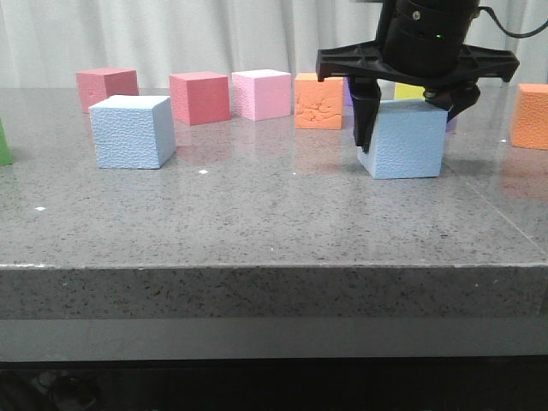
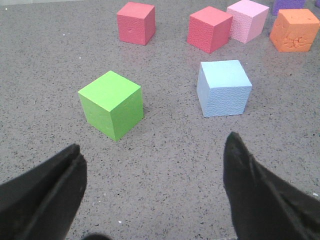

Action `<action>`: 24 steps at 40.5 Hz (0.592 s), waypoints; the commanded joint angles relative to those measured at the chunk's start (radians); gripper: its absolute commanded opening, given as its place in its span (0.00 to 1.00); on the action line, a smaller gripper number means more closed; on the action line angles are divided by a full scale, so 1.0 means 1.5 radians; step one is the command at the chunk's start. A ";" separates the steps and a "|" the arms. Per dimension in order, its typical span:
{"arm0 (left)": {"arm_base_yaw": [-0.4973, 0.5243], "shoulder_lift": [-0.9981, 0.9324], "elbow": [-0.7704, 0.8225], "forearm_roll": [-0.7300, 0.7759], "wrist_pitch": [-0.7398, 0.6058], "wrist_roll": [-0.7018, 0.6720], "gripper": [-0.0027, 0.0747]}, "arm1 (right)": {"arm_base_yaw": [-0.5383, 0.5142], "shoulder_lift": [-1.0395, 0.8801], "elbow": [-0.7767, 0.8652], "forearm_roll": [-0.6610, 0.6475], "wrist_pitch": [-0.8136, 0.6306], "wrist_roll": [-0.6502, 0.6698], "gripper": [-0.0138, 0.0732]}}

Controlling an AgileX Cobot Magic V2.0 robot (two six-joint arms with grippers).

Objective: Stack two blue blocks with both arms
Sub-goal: 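Close the right gripper and lift the light-blue cube, then carry the cube toward the table center and lower it down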

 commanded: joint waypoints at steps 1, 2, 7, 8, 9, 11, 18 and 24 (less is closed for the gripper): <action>-0.004 0.005 -0.022 0.004 -0.057 -0.005 0.75 | 0.006 -0.041 -0.028 -0.022 -0.001 -0.001 0.62; -0.004 0.005 -0.022 0.004 -0.058 -0.005 0.75 | 0.012 -0.044 -0.031 -0.022 -0.001 -0.001 0.62; -0.004 0.005 -0.022 0.006 -0.058 -0.005 0.75 | 0.048 -0.052 -0.058 -0.044 0.003 -0.002 0.62; -0.004 0.005 -0.022 0.006 -0.058 -0.005 0.75 | 0.055 -0.052 -0.068 -0.055 0.009 -0.004 0.62; -0.004 0.005 -0.022 0.006 -0.058 -0.005 0.75 | 0.063 -0.052 -0.073 -0.062 0.015 -0.008 0.62; -0.004 0.005 -0.022 0.007 -0.058 -0.005 0.75 | 0.083 -0.052 -0.093 -0.077 0.035 -0.032 0.62; -0.004 0.005 -0.022 0.008 -0.058 -0.005 0.75 | 0.114 -0.052 -0.156 -0.060 0.086 -0.040 0.62; -0.004 0.005 -0.022 0.008 -0.058 -0.005 0.75 | 0.125 -0.038 -0.183 -0.051 0.085 0.007 0.62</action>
